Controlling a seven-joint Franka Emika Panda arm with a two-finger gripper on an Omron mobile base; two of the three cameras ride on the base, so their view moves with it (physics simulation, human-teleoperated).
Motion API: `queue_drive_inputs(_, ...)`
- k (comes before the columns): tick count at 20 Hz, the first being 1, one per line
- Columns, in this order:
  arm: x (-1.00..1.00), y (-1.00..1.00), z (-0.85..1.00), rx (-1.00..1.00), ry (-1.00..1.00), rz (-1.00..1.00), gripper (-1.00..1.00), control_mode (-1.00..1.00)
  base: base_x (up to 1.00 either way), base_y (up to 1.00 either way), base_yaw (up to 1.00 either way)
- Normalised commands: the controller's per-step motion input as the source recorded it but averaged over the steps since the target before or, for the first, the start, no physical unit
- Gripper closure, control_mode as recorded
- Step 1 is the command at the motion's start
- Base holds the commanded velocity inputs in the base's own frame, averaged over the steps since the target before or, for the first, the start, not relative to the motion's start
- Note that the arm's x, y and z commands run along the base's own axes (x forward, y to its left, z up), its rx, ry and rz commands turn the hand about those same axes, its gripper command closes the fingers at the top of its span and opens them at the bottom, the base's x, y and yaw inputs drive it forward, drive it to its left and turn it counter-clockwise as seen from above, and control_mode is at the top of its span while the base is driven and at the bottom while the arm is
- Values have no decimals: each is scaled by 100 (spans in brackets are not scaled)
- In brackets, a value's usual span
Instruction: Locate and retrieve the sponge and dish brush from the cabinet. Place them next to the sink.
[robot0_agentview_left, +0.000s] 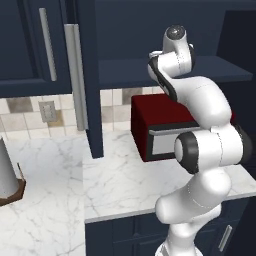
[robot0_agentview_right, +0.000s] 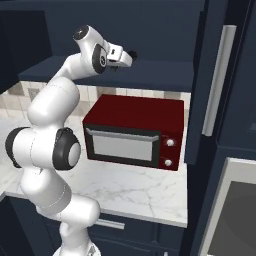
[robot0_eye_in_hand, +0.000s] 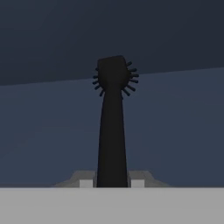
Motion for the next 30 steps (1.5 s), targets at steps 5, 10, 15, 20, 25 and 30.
queue_drive_inputs(5,-2,0,-2,0,-2,-3,100,-100,0,0,0)
queue_drive_inputs(10,-31,0,4,2,-12,-3,100,-100,0,0,0)
queue_drive_inputs(15,-23,0,29,7,-2,0,100,-100,0,0,0)
queue_drive_inputs(20,-31,0,32,4,0,0,100,-100,0,0,0)
queue_drive_inputs(25,-28,0,8,1,1,1,100,-100,0,0,0)
queue_drive_inputs(30,-51,3,0,0,0,1,100,-100,0,0,0)
